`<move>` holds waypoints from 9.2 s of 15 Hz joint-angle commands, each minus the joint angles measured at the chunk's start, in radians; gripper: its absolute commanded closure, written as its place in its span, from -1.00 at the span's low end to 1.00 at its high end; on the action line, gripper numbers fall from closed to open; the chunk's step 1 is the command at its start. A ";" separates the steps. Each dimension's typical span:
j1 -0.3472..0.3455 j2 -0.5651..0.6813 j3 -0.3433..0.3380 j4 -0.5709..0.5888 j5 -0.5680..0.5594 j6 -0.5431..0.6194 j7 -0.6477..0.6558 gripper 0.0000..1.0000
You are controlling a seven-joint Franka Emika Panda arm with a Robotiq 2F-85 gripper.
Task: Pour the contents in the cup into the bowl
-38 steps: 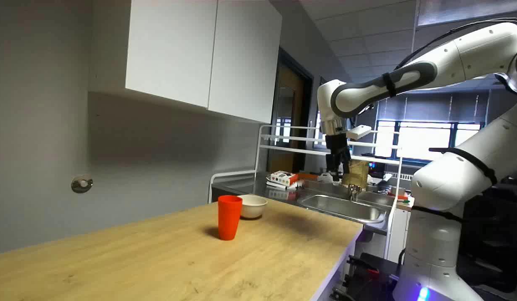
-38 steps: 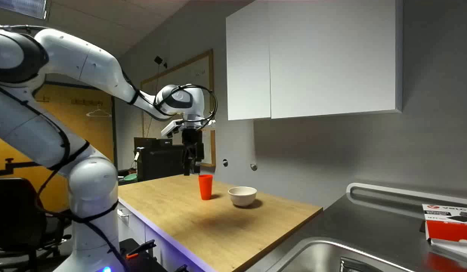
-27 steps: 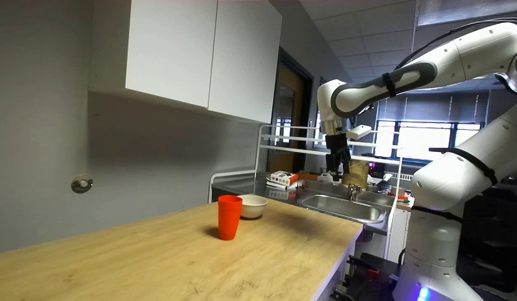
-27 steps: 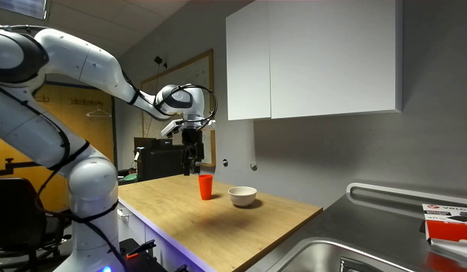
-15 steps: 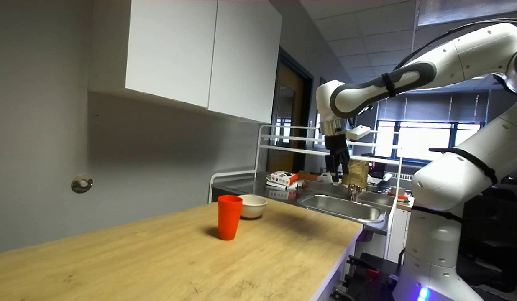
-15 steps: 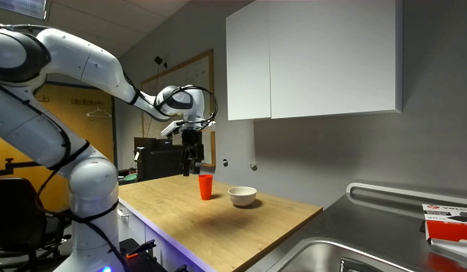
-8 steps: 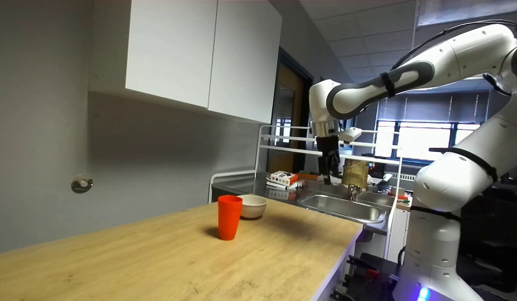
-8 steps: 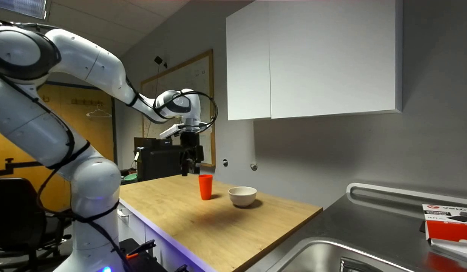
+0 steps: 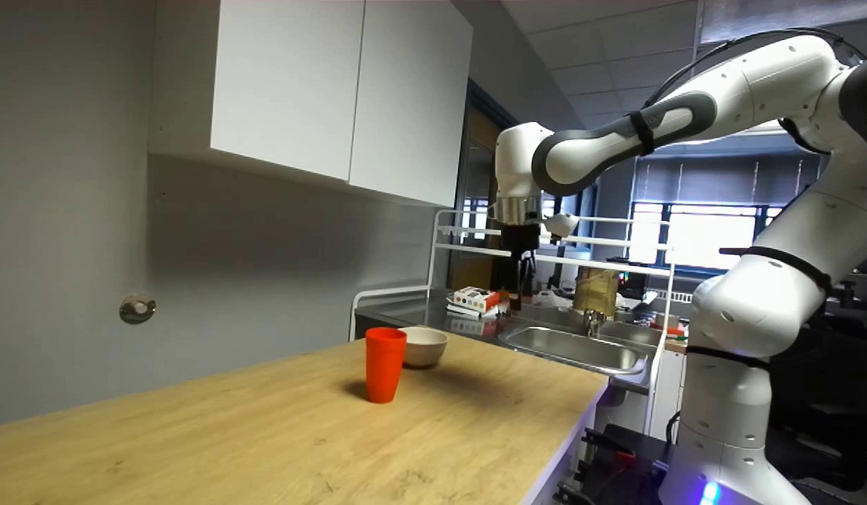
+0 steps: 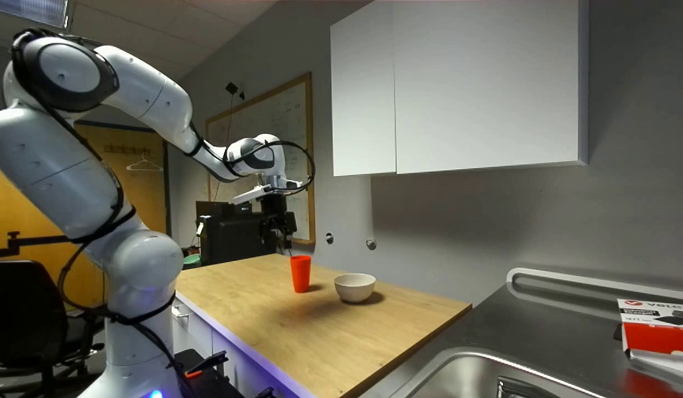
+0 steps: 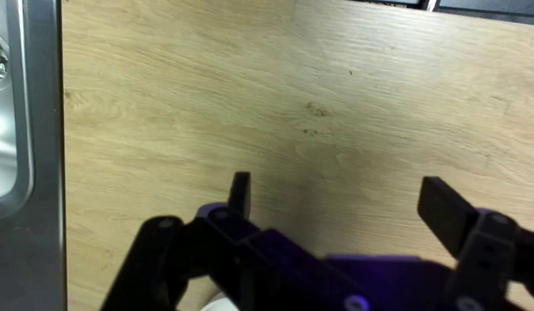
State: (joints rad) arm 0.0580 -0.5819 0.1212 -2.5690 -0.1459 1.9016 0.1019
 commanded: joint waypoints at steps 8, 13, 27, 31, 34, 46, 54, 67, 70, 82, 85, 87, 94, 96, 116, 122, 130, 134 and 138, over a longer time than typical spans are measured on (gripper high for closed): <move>0.085 0.396 0.076 0.338 0.029 0.033 -0.005 -1.00; 0.113 0.615 0.080 0.522 0.039 0.031 -0.030 -1.00; 0.148 0.947 0.067 0.787 0.089 0.010 -0.142 -1.00; 0.128 0.968 0.051 0.792 0.096 0.001 -0.152 -0.14; 0.126 0.949 0.041 0.773 0.077 -0.002 -0.136 0.33; 0.123 0.675 0.015 0.516 -0.089 -0.063 -0.033 0.85; 0.074 0.510 0.003 0.538 0.033 -0.159 -0.308 0.88; -0.025 0.730 -0.078 0.911 0.263 -0.349 -0.845 0.89; -0.058 0.801 -0.076 0.988 0.274 -0.395 -0.900 0.90; -0.197 1.043 -0.069 1.210 0.467 -0.659 -1.003 0.90; -0.217 1.096 -0.067 1.255 0.498 -0.694 -1.005 0.90; -0.227 1.128 -0.065 1.283 0.515 -0.712 -1.007 0.90; -0.248 1.252 -0.048 1.445 0.558 -0.799 -1.016 0.90; -0.249 1.298 -0.038 1.507 0.575 -0.842 -1.002 0.90; -0.366 1.659 0.045 1.919 0.841 -1.157 -0.748 0.90; -0.396 1.731 0.071 1.972 0.979 -1.177 -0.586 0.90; -0.424 1.807 0.081 2.028 1.143 -1.167 -0.429 0.90; -0.444 1.841 0.079 2.046 1.189 -1.163 -0.391 0.91; -0.449 1.868 0.079 2.061 1.223 -1.158 -0.356 0.91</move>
State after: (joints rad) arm -0.3870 1.2384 0.1725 -0.5833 1.0448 0.7530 -0.3312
